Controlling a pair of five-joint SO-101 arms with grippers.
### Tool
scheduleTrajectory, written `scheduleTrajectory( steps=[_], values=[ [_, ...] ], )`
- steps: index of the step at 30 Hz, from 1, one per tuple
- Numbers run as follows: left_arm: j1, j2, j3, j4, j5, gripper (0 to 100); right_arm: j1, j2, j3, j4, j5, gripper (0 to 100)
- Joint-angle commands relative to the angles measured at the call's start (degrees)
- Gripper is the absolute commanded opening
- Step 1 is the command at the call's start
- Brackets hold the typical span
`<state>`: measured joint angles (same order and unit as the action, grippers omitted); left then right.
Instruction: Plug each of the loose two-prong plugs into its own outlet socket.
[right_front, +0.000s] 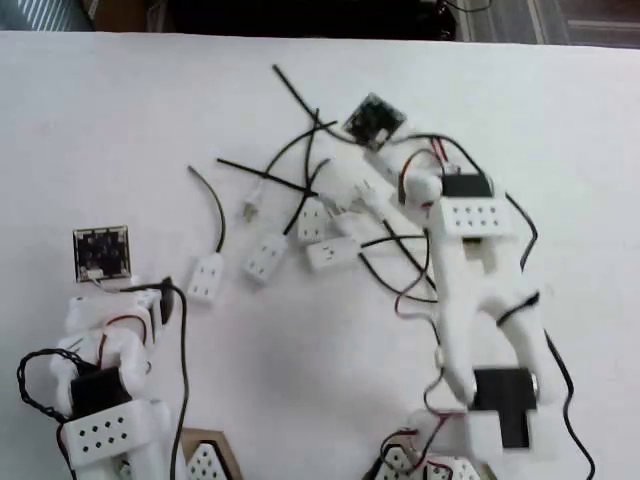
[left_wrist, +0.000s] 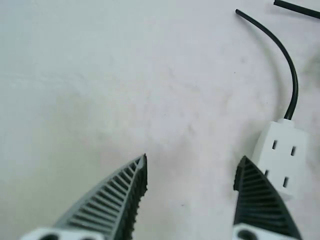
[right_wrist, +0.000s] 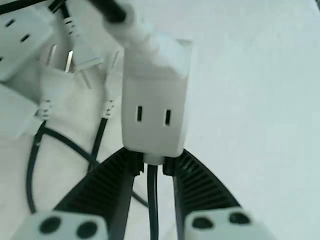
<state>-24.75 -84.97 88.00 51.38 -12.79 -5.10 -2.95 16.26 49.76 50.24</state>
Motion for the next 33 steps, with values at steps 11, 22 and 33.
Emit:
scheduleTrajectory(
  steps=[11, 22, 33],
  values=[
    [-0.22, -0.66, -0.35, -0.7, -0.35, 28, 0.13, 42.86, -50.37, -3.82, 7.82, 1.8],
    [-0.22, -0.66, -0.35, -0.7, -0.35, 28, 1.45, 66.77, -82.55, 1.1, 8.09, 1.8],
    [-0.22, -0.66, -0.35, -0.7, -0.35, 28, 2.77, 74.59, -104.44, 14.46, -2.2, 21.4]
  ],
)
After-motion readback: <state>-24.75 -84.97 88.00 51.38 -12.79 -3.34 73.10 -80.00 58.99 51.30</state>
